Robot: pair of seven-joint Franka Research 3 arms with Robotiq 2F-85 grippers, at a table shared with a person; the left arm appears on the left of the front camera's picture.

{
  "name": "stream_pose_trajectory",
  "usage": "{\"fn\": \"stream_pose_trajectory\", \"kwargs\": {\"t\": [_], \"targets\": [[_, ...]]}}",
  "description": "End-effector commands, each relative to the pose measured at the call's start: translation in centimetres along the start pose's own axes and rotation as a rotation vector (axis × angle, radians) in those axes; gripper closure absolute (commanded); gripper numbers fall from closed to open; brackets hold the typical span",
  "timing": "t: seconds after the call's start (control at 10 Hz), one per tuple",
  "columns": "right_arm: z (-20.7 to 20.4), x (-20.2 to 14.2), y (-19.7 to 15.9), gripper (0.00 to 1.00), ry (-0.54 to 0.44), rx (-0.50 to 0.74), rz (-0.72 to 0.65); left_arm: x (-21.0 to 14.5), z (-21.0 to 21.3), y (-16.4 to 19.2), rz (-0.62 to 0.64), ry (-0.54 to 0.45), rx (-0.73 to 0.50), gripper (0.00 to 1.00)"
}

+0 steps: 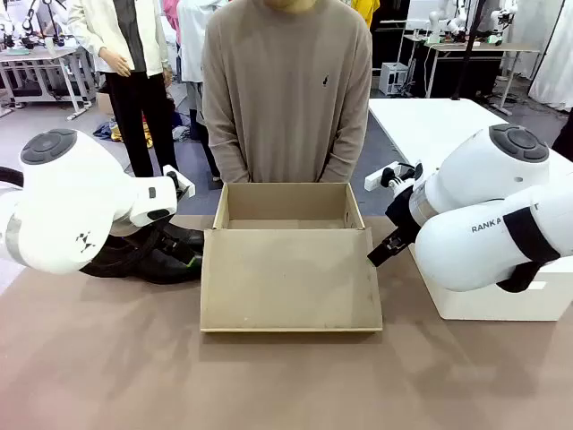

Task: Pack the shoes into the box.
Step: Place one shoe of the Shoes into the Shoes Box.

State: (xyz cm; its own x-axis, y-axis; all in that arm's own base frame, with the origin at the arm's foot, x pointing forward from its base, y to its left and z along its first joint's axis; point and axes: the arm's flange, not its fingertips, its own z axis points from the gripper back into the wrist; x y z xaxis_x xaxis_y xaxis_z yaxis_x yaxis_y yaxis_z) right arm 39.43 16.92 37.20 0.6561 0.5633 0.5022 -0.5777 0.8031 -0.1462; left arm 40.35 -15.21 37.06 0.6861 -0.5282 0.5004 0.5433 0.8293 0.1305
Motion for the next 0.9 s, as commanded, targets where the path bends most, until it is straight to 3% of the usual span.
{"fn": "stream_pose_trajectory", "kwargs": {"t": [0.0, 0.8], "targets": [[0.01, 0.01, 0.00, 0.00, -0.001, 0.000, 0.000, 0.00, 0.00, 0.00, 0.000, 0.000, 0.000, 0.00], [0.01, 0.01, 0.00, 0.00, -0.001, 0.000, 0.000, 0.00, 0.00, 0.00, 0.000, 0.000, 0.000, 0.00]]}}
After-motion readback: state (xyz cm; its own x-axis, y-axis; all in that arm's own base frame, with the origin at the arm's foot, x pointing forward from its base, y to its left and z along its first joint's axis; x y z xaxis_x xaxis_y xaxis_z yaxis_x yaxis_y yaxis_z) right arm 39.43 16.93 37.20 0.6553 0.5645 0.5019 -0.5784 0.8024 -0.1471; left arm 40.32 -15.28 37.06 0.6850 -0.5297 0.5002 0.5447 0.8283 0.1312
